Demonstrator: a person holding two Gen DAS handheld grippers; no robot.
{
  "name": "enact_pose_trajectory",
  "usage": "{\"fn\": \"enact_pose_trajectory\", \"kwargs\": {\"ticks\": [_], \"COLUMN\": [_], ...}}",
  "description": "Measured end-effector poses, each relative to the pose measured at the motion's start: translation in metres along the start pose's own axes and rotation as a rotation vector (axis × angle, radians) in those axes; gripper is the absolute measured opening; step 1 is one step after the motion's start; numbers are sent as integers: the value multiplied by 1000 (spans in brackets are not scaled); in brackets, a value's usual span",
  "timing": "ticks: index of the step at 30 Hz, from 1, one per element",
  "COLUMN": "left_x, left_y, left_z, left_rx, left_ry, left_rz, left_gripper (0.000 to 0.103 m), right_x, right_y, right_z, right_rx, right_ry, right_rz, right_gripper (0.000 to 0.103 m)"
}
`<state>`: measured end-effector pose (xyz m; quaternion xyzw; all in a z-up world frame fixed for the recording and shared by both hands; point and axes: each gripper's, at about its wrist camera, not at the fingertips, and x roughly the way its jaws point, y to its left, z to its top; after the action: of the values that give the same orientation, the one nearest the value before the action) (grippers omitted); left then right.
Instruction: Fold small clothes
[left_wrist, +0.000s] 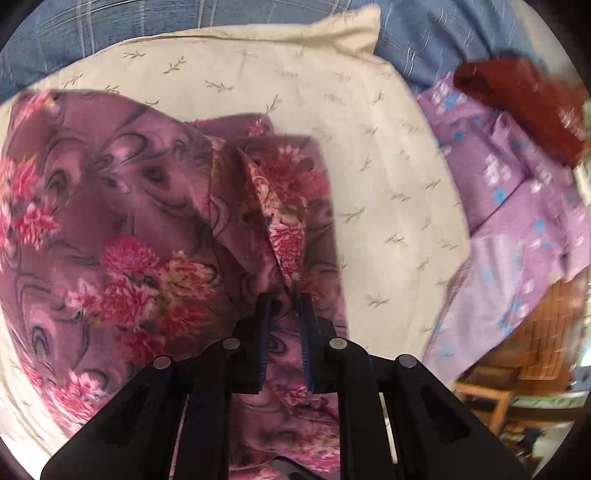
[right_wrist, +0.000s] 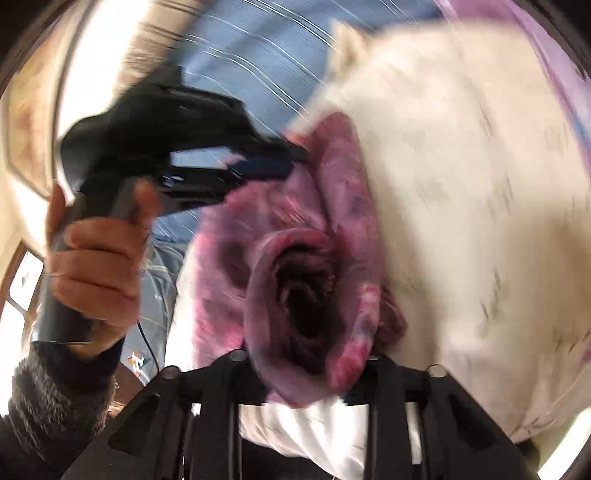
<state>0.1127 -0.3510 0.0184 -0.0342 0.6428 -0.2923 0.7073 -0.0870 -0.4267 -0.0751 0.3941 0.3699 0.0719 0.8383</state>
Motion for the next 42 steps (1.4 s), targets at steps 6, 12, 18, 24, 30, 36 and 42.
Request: {"fn": "enact_pose_trajectory", "kwargs": {"ticks": [6, 12, 18, 24, 30, 36, 42], "left_x": [-121, -113, -77, -73, -56, -58, -98], "left_y": [39, 105, 139, 144, 151, 158, 151], "left_z": [-18, -40, -46, -40, -31, -51, -109], "left_rx": [2, -119, -191, -236, -248, -262, -182], "left_ry": [-286, -299, -206, -223, -228, -176, -224], "left_rz": [-17, 50, 1, -77, 14, -28, -66], "left_gripper": [90, 90, 90, 90, 90, 87, 87], "right_x": [-56, -44, 46, 81, 57, 79, 11], "right_y": [1, 36, 49, 61, 58, 28, 42], "right_z": [19, 89, 137, 153, 175, 167, 133], "right_rx": [-69, -160, -166, -220, -242, -188, -227], "right_ry": [-139, -163, -24, 103, -4, 71, 71], "right_rz": [-18, 24, -114, -162, -171, -244, -122], "right_gripper": [48, 51, 51, 8, 8, 16, 53]}}
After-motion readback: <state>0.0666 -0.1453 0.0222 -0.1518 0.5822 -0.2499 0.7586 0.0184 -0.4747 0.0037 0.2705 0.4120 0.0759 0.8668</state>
